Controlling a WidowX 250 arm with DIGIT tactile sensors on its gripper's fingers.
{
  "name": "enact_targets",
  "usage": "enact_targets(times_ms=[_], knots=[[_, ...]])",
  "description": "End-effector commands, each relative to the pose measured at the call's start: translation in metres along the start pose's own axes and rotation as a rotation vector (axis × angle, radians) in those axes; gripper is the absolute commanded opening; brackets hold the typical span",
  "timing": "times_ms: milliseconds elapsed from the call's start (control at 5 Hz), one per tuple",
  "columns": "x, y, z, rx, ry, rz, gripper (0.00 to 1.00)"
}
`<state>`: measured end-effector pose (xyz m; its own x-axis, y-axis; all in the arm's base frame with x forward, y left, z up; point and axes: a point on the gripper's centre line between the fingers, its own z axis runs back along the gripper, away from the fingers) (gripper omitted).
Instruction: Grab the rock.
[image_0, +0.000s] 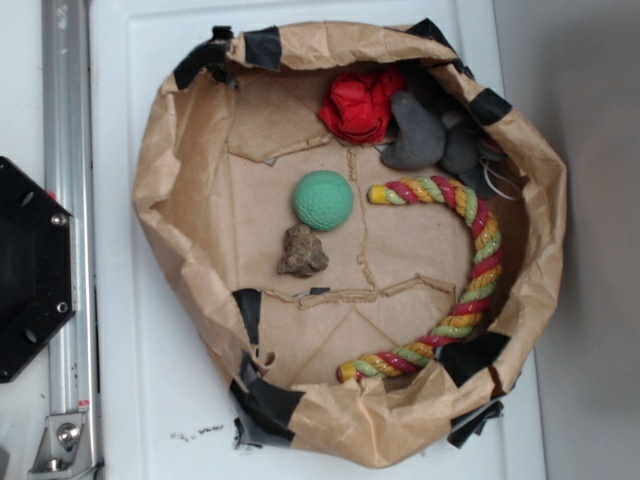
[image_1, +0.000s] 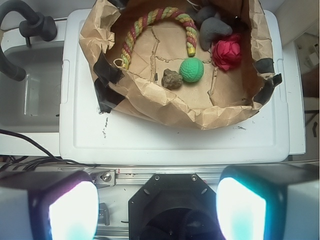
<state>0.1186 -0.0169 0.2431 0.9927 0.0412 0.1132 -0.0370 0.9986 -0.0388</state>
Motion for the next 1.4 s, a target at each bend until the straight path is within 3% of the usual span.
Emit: enact_targets(times_ms=[0, 200, 400, 600, 800, 1000, 1200], knots=[[0.000, 0.000, 0.000, 0.000, 0.000, 0.000, 1.00], [0.048, 0.006, -0.011, -0.005, -0.080, 0.047, 1.00], [0.093, 0.011, -0.030, -0.023, -0.092, 0.048, 1.00], [0.130, 0.016, -0.086, -0.049, -0.047, 0.022, 1.00], [0.131, 0.023, -0.141, 0.025, 0.065, 0.070, 1.00], [0.114, 0.043, -0.165, 0.070, 0.047, 0.317, 1.00], [0.114, 0.043, -0.165, 0.070, 0.047, 0.317, 1.00]])
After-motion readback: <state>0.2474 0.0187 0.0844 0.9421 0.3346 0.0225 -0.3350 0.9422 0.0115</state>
